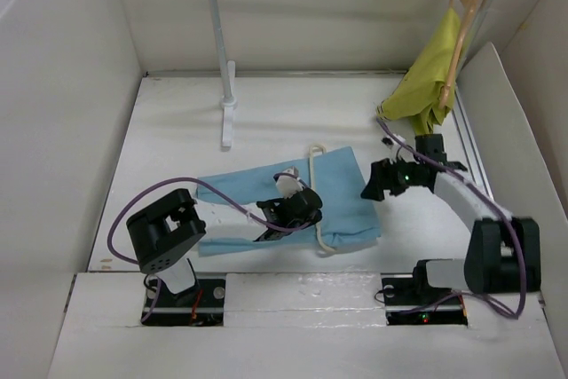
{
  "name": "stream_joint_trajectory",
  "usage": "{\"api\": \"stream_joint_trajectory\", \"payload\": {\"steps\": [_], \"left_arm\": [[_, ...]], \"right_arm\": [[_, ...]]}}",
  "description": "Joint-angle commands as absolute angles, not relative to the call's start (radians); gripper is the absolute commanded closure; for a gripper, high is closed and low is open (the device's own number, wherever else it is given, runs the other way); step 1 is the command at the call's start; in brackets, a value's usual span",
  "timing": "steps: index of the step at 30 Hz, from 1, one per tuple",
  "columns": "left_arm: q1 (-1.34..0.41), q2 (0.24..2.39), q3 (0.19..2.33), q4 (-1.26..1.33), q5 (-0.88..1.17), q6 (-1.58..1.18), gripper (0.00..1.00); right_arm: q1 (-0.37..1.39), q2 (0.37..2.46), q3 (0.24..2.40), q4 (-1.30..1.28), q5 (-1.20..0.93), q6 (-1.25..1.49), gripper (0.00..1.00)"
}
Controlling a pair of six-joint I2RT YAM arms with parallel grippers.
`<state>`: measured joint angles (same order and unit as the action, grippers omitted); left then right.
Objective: Place the trousers on the hanger
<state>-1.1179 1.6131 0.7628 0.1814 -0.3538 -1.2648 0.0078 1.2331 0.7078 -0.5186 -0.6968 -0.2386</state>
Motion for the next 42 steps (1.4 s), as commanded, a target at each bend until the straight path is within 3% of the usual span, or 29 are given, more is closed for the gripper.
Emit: {"api": "stream_joint_trajectory", "payload": {"steps": [1, 5, 7, 9, 11, 13, 16, 23, 41, 42], "left_arm": [[-1.115, 1.632, 0.778, 0.067, -0.390, -1.243, 1.00], [-1.115, 1.623, 0.764, 0.072, -0.388, -1.250, 1.00], [-1.115, 1.618, 0.759, 0.077, -0.388, -1.250, 1.00], [-1.115, 1.615, 0.752, 0.077, -0.388, -1.250, 1.00], [-1.115, 1.612, 0.749, 0.074, -0.387, -1.250, 1.00], [-1.115, 1.605, 0.732, 0.066, -0.377, -1.262, 1.00], [-1.088, 1.595, 0.695, 0.072, -0.357, -1.272, 1.00], [-1.066, 1.499, 0.609, 0.026, -0.388, -1.272, 1.00], [-1.057, 1.529, 0.571, -0.123, -0.416, -1.284, 1.00], [-1.057, 1.529, 0.568, -0.121, -0.408, -1.302, 1.00]], "right_arm": [[0.046, 1.435, 0.826, -0.275, -0.741, -0.241, 0.09], [0.055, 1.563, 0.833, -0.134, -0.690, -0.173, 0.10], [0.046, 1.637, 0.828, -0.049, -0.727, -0.131, 0.14], [0.046, 1.678, 0.813, 0.026, -0.750, -0.107, 0.25], [0.046, 1.716, 0.801, 0.101, -0.790, -0.066, 0.58], [0.017, 1.697, 0.731, 0.232, -0.860, -0.002, 1.00], [-0.021, 1.620, 0.681, 0.244, -0.854, 0.044, 1.00], [-0.170, 1.430, 0.698, 0.005, -0.747, -0.089, 1.00], [-0.363, 1.408, 0.736, -0.123, -0.722, -0.094, 1.00], [-0.364, 1.413, 0.741, -0.129, -0.735, -0.092, 0.89]]}}
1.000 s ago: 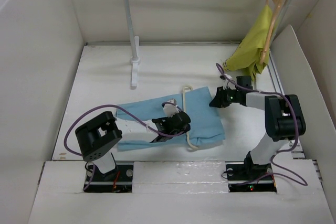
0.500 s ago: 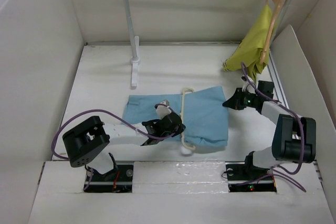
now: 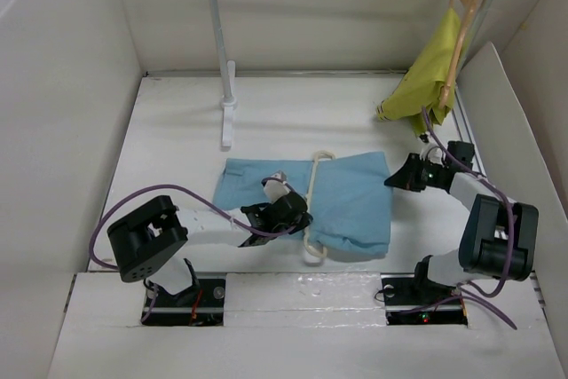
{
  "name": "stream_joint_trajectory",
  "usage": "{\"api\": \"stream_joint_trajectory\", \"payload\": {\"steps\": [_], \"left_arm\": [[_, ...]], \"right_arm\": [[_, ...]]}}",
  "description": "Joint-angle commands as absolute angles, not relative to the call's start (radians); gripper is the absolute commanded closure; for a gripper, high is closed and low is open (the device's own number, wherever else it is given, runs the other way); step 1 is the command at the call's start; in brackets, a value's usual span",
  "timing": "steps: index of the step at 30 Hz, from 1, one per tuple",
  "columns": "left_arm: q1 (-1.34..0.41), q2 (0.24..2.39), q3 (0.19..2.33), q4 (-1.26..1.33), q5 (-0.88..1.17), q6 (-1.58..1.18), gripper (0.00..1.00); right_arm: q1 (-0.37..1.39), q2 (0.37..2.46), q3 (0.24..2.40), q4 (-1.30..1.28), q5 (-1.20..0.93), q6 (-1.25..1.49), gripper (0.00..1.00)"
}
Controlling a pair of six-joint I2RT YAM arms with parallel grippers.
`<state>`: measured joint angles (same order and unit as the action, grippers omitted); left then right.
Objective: Place the trousers on the hanger
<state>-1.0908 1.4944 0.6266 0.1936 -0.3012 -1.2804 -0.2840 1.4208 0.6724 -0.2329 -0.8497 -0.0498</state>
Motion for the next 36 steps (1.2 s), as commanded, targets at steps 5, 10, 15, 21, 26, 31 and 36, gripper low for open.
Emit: {"api": "stream_joint_trajectory", "payload": {"steps": [5, 10, 15, 21, 26, 31, 36], "left_arm": [[-1.100, 1.528, 0.664, -0.107, -0.446, -1.287, 1.00], [-1.111, 1.583, 0.833, -0.213, -0.526, -1.247, 1.00], [-1.164, 1.591, 1.020, -0.412, -0.698, -1.226, 1.00], [-1.239, 1.637, 1.104, -0.494, -0.801, -1.184, 1.00], [-1.279, 1.721, 1.141, -0.557, -0.847, -1.186, 1.00], [-1.279, 1.764, 1.109, -0.584, -0.838, -1.236, 1.00], [-1.266, 1.718, 1.039, -0.568, -0.824, -1.239, 1.00]], "right_arm": [[-0.193, 1.393, 0.698, -0.236, -0.686, -0.161, 0.25], [-0.193, 1.246, 0.510, -0.290, -0.713, -0.178, 0.19], [-0.158, 1.135, 0.446, -0.362, -0.695, -0.190, 0.18], [-0.106, 1.264, 0.455, -0.276, -0.813, -0.208, 0.21], [-0.083, 1.422, 0.443, -0.218, -1.006, -0.238, 0.26], [-0.136, 1.410, 0.425, -0.239, -1.009, -0.271, 0.85], [-0.326, 1.297, 0.457, -0.336, -0.999, -0.323, 1.00]]}}
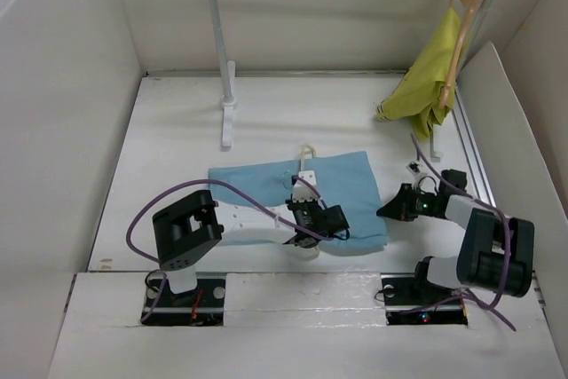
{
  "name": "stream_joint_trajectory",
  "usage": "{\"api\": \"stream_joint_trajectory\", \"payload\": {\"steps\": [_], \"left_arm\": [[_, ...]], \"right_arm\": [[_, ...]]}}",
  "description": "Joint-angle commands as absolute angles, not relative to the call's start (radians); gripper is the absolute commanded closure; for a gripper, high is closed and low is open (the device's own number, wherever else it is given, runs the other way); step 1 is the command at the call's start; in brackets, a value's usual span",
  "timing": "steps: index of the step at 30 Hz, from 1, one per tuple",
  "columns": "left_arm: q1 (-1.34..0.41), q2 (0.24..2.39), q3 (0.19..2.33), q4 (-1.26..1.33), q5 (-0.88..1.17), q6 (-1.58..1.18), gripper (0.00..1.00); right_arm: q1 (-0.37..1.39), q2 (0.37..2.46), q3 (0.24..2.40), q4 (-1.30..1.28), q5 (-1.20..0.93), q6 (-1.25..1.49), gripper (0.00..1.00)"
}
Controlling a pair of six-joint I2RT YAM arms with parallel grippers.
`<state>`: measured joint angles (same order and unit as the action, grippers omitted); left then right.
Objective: Place the trousers on the hanger
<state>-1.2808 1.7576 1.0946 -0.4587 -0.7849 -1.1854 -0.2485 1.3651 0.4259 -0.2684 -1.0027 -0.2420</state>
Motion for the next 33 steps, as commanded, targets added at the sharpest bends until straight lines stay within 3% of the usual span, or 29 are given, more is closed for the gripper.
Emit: {"api": "stream_joint_trajectory", "payload": {"steps": [1, 6, 13, 21, 25, 33], "left_arm": [[-1.253, 1.714, 1.029, -0.569, -0.827, -1.235, 1.00], [-1.243, 1.694, 0.985, -0.606, -0.839, -1.221, 1.00], [-1.223, 1.640, 0.954, -0.684, -0.894, -1.195, 1.00], [-1.223, 1.629, 1.025, -0.606, -0.888, -1.011, 1.00], [-1.223, 1.686, 1.013, -0.673, -0.906, -1.043, 1.00], [-1.175, 1.583, 0.916, -0.627, -0.879, -1.061, 1.00]], "right_arm": [[-0.380, 1.281, 0.474, -0.362, -0.988, -0.336, 1.00], [-0.504, 1.259, 0.486, -0.404, -0.989, -0.362, 1.00], [-0.526, 1.276, 0.511, -0.413, -0.983, -0.380, 1.00], [-0.416, 1.161, 0.534, -0.334, -0.937, -0.212, 1.00], [-0.416, 1.137, 0.552, -0.344, -0.913, -0.173, 1.00], [-0.437, 1.106, 0.537, -0.365, -0.779, -0.196, 1.00]]}}
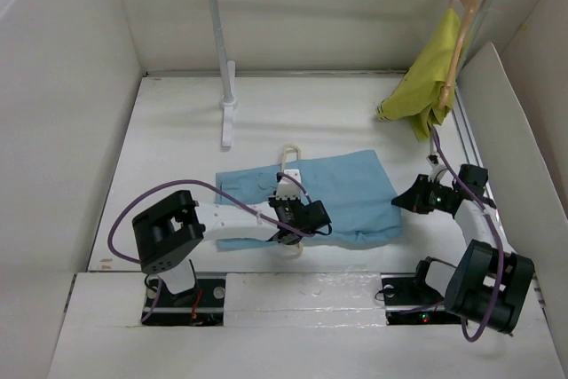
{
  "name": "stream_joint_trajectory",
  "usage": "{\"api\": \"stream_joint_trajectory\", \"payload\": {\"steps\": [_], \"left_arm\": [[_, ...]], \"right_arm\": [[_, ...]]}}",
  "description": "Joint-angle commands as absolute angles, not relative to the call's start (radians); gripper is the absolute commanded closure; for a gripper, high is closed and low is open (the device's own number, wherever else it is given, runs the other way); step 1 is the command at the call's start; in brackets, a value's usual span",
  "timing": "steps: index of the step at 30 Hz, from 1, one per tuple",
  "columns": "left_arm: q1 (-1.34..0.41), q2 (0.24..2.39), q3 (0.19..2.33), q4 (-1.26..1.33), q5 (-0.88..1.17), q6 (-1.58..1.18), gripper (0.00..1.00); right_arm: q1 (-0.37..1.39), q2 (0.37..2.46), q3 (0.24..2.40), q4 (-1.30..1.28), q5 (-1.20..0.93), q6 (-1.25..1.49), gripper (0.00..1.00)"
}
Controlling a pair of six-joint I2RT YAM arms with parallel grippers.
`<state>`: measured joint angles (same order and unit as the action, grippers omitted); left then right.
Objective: Place the trousers on the hanger
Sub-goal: Place the trousers on the hanger, then place the hanger at the clothesline.
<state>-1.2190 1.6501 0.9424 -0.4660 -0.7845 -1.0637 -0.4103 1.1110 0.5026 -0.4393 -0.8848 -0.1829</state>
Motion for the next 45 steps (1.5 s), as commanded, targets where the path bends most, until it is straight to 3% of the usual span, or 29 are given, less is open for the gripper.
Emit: {"api": "stream_joint_trajectory", "payload": {"steps": [1, 14, 16, 17, 19, 20, 22, 28, 33, 38, 45], "left_arm": [[-1.175, 1.575, 0.928, -0.617, -0.870, -1.057, 1.00], [-1.289, 1.640, 1.207, -0.575, -0.882, -1.049, 1.00], [-1.289, 1.646, 1.229, -0.575, -0.879, -1.054, 1.00], [-1.289, 1.649, 1.236, -0.577, -0.877, -1.055, 1.00], [-1.289, 1.651, 1.270, -0.594, -0.876, -1.069, 1.00], [-1.289, 1.644, 1.278, -0.594, -0.877, -1.075, 1.00], [-1.289, 1.637, 1.293, -0.585, -0.877, -1.075, 1.00], [-1.289, 1.603, 1.316, -0.580, -0.868, -1.109, 1.00], [-1.289, 1.546, 1.287, -0.470, -0.847, -1.111, 1.00], [-1.289, 1.502, 1.293, -0.422, -0.822, -1.146, 1.00], [-1.310, 1.417, 1.229, -0.361, -0.838, -1.127, 1.00]], "right_arm": [[-0.437, 1.115, 0.532, -0.362, -0.787, -0.193, 1.00], [-0.284, 1.121, 0.482, -0.307, -0.739, -0.150, 1.00], [-0.284, 1.109, 0.500, -0.343, -0.726, -0.173, 0.88], [-0.275, 1.101, 0.509, -0.356, -0.715, -0.179, 0.69], [-0.275, 1.079, 0.537, -0.397, -0.710, -0.195, 0.50], [-0.247, 1.053, 0.558, -0.428, -0.704, -0.216, 0.35], [-0.223, 1.013, 0.633, -0.498, -0.698, -0.227, 0.25], [-0.019, 0.821, 0.785, -0.565, -0.765, -0.138, 0.23], [0.242, 0.638, 0.672, -0.427, -0.749, 0.219, 0.23], [0.580, 0.537, 0.548, -0.183, -0.521, 0.512, 0.20], [0.940, 0.708, 0.633, -0.074, -0.189, 0.594, 0.16]]}}
